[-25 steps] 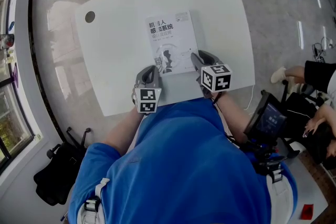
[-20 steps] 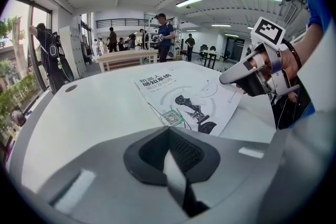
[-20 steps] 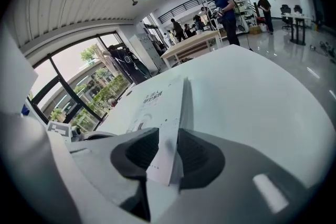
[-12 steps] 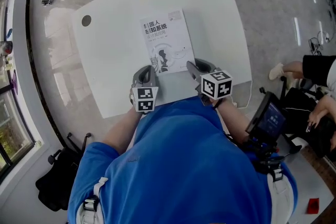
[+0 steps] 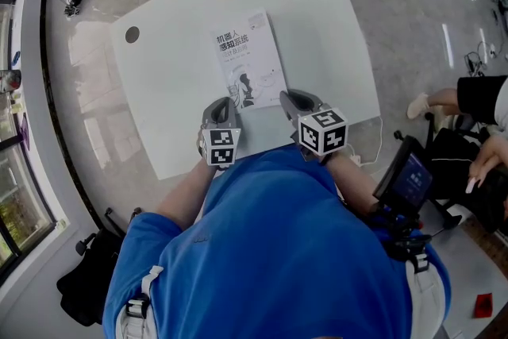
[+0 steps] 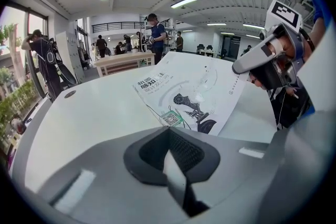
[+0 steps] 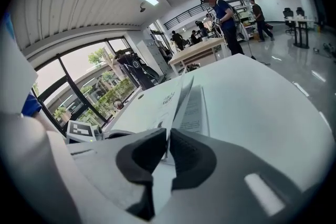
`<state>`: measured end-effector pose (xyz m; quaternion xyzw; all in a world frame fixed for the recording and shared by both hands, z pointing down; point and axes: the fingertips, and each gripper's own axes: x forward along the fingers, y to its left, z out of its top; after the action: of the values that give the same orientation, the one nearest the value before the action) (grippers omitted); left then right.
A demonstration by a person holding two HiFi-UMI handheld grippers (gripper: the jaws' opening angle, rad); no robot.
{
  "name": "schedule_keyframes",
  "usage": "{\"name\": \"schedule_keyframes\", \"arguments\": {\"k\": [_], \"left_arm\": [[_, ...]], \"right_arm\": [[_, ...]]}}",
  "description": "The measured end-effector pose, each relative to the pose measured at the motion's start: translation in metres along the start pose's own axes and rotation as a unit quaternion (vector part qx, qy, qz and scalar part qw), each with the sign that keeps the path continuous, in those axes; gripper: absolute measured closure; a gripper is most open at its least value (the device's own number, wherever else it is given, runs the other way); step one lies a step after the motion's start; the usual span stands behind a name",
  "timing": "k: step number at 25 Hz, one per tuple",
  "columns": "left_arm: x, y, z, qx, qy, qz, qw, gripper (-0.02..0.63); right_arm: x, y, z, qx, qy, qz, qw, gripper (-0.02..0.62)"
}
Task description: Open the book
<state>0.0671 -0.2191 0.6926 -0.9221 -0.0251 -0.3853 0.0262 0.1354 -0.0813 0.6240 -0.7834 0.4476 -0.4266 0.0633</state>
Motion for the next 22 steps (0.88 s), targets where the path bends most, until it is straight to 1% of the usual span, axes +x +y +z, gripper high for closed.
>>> {"name": "schedule_keyframes", "arguments": {"k": [6, 10, 16, 22], "left_arm": [[-0.021, 0.004, 0.007, 0.0, -0.017, 0.007, 0.9998, 0.6], [-0.039, 0.012, 0.005, -0.003, -0.031, 0.017, 0.9994, 0.6], [-0.065, 0.031, 0.002, -0.022, -0.054, 0.045, 0.9973, 0.6], [-0.098, 0.049, -0.015, -0.047, -0.059, 0.074, 0.9944, 0.599]], "right_arm": [[-0.014, 0.035, 0.013, -0.036, -0.02, 0.009, 0.999, 0.574], [-0.017, 0.064, 0.017, -0.077, -0.03, 0.021, 0.996, 0.575], [-0.012, 0.109, 0.028, -0.138, -0.045, 0.057, 0.988, 0.575], [-0.001, 0.155, 0.028, -0.182, -0.044, 0.091, 0.978, 0.575]]}}
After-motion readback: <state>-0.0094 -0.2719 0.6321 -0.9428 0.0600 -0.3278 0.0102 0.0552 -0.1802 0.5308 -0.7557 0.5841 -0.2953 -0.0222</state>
